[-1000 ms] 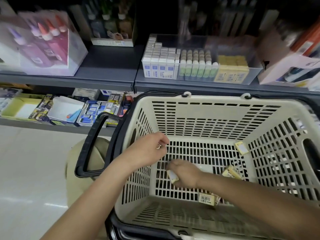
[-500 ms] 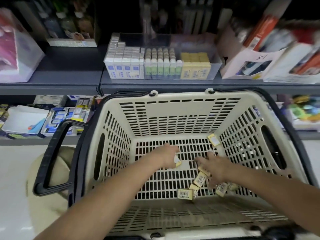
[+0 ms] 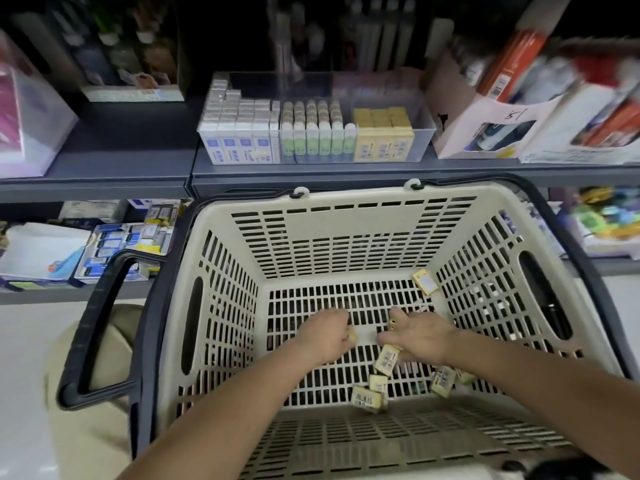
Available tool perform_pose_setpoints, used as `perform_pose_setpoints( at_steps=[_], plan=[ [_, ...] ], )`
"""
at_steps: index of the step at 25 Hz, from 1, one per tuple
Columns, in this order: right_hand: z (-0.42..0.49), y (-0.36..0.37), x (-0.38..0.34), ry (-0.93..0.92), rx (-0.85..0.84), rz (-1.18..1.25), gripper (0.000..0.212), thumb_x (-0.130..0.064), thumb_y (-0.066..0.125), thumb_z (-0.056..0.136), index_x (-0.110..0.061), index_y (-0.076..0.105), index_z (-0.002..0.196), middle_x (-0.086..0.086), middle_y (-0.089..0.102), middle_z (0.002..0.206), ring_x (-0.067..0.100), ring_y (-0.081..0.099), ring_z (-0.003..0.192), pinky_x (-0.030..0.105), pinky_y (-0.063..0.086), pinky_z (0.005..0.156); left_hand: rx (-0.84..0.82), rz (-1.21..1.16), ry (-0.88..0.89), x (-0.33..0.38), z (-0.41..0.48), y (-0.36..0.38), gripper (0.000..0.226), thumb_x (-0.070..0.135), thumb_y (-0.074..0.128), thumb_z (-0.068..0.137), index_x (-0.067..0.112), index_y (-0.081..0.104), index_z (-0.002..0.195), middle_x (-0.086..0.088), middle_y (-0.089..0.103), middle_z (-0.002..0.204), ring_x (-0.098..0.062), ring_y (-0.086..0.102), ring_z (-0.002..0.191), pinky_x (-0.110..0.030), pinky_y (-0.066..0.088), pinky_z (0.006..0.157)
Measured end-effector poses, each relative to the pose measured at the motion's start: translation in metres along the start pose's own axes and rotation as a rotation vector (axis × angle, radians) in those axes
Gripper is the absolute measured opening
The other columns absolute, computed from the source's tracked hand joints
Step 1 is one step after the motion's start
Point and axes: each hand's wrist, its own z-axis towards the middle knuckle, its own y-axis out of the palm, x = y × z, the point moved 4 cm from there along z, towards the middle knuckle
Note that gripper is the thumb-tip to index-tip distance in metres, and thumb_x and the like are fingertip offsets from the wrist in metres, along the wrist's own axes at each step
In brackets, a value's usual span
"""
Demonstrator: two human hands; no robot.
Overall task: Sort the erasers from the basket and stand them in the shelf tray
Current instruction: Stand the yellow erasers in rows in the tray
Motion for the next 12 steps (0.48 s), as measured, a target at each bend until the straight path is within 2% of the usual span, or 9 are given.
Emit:
perform_pose_setpoints(
  at_steps=[2, 4, 6, 9, 10, 12],
  plan=[
    [0.002, -0.004, -0.001, 0.015, 0.028, 0.054, 0.035, -0.043, 0.052, 0.089, -0.035, 0.036, 0.119, 0.007, 0.039, 0.11, 0.014, 0.047, 0.078, 0.027, 0.043, 0.062, -0.041, -0.426, -0.192, -0.01, 0.004, -0.009, 0.025, 0.032, 0.048, 0.094, 0.014, 0.048, 0.113, -0.003, 0.058, 0.1, -0.015, 0.057, 0.083, -0.029, 0.052, 0.072],
    [0.005, -0.014, -0.004, 0.031, 0.088, 0.128, 0.034, -0.046, 0.05, 0.089, -0.037, 0.037, 0.119, 0.004, 0.039, 0.11, 0.012, 0.047, 0.08, 0.025, 0.045, 0.066, -0.131, -0.852, -0.357, -0.016, 0.004, -0.01, 0.025, 0.029, 0.042, 0.096, 0.011, 0.048, 0.113, -0.008, 0.057, 0.102, -0.016, 0.058, 0.083, -0.032, 0.056, 0.079],
    [0.009, -0.031, -0.009, 0.017, 0.185, 0.218, 0.035, -0.049, 0.049, 0.088, -0.04, 0.036, 0.119, 0.0, 0.038, 0.107, 0.008, 0.046, 0.077, 0.021, 0.041, 0.063, -0.272, -1.172, -0.445, -0.013, -0.001, -0.006, 0.034, 0.037, 0.041, 0.096, 0.008, 0.051, 0.111, -0.012, 0.061, 0.102, -0.02, 0.063, 0.087, -0.039, 0.055, 0.085],
    [0.016, -0.055, -0.014, 0.045, 0.271, 0.374, 0.038, -0.05, 0.054, 0.085, -0.043, 0.034, 0.117, -0.002, 0.037, 0.103, 0.006, 0.047, 0.068, 0.02, 0.036, 0.056, -0.439, -1.542, -0.414, 0.0, -0.004, -0.007, 0.064, 0.064, 0.044, 0.085, 0.008, 0.059, 0.112, -0.017, 0.068, 0.1, -0.028, 0.067, 0.096, -0.042, 0.058, 0.074],
    [0.017, -0.061, -0.013, 0.08, 0.288, 0.428, 0.042, -0.049, 0.057, 0.083, -0.042, 0.033, 0.117, -0.003, 0.039, 0.106, 0.007, 0.05, 0.071, 0.023, 0.038, 0.059, -0.45, -1.656, -0.388, 0.004, -0.004, -0.011, 0.067, 0.068, 0.049, 0.079, 0.009, 0.062, 0.11, -0.018, 0.068, 0.1, -0.031, 0.067, 0.098, -0.041, 0.058, 0.069],
    [0.015, -0.072, -0.008, 0.153, 0.321, 0.564, 0.056, -0.048, 0.066, 0.077, -0.039, 0.034, 0.122, -0.006, 0.043, 0.117, 0.012, 0.055, 0.088, 0.031, 0.046, 0.073, -0.427, -1.783, -0.347, 0.009, -0.004, -0.024, 0.064, 0.063, 0.063, 0.071, 0.01, 0.066, 0.105, -0.02, 0.068, 0.104, -0.034, 0.066, 0.101, -0.038, 0.058, 0.063]
  ],
)
